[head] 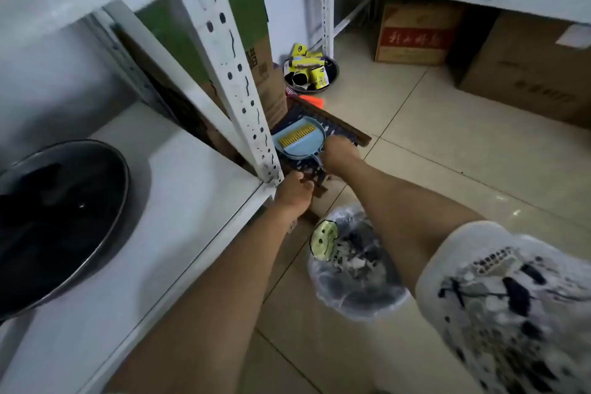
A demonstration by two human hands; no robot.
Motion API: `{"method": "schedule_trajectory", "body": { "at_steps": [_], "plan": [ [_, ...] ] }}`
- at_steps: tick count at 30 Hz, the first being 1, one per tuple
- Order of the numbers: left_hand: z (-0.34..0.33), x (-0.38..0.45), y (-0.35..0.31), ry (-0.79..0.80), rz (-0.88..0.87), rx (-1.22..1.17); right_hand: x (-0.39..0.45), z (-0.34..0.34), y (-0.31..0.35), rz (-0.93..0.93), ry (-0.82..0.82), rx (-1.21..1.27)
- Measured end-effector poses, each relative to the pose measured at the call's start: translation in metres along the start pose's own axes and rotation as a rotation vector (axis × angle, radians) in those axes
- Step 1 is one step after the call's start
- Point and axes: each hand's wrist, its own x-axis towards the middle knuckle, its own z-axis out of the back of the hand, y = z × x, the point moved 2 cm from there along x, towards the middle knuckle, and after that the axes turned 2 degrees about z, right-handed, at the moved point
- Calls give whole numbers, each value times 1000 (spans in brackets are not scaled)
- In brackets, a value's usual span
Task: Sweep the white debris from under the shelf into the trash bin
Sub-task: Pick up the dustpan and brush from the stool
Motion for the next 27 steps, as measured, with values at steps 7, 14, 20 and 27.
{"method": "schedule_trajectory", "body": {
  "at_steps": [7, 14, 20, 27],
  "plan": [
    [-44, 54, 22, -66, -5, -337, 34, -45, -22, -65, -90, 43],
    [-62, 93, 10, -246, -55, -232, 60, -58, -32, -78, -62, 51],
    [-73, 96, -8, -255, -54, -227, 69, -59, -35, 13, -49, 27],
    [-80, 96, -6, -364, -44, -209, 64, -50, -36, 172, -68, -133]
  ]
}}
